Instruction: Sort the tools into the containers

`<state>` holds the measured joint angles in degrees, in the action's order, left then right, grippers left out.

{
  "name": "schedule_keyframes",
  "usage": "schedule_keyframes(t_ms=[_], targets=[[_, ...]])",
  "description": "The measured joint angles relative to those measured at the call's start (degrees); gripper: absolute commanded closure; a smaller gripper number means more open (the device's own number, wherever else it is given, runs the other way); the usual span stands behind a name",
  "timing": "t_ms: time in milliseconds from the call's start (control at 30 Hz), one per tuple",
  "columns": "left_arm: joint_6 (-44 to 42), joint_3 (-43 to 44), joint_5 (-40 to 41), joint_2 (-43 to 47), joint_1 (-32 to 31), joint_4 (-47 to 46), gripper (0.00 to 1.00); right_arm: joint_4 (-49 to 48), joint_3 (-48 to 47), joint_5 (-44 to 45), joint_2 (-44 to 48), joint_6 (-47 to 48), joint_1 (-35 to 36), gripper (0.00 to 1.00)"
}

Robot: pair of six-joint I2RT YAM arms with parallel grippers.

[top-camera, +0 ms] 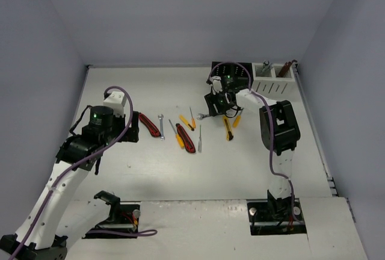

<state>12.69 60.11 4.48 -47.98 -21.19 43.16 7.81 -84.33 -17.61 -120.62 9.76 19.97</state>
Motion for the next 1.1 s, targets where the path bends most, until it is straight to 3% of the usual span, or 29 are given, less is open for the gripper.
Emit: schedule_keyframes(t_ms=[300, 600, 767, 1100], targets=[[0.0, 0.0, -0.5, -2.4, 0.0, -0.1, 0.03, -0.3, 14.3, 5.0, 10.5, -9.8, 0.1, 0.39], [0.0, 0.0, -1.4, -3.6, 0.0, -0.1, 0.03, 2.0, 19.1, 9.2, 14.8, -16.5, 3.9, 0.39], [0.0, 0.0, -1.5, -3.3, 0.0, -0.1, 0.03, 4.8, 17.4, 10.0, 14.7, -16.5, 6.2, 0.39], [0.0, 0.0, -1.5, -1.8, 0.0, -0.1, 0.03, 11.4, -0.5, 13.4, 4.6, -7.9, 6.6, 0.46]])
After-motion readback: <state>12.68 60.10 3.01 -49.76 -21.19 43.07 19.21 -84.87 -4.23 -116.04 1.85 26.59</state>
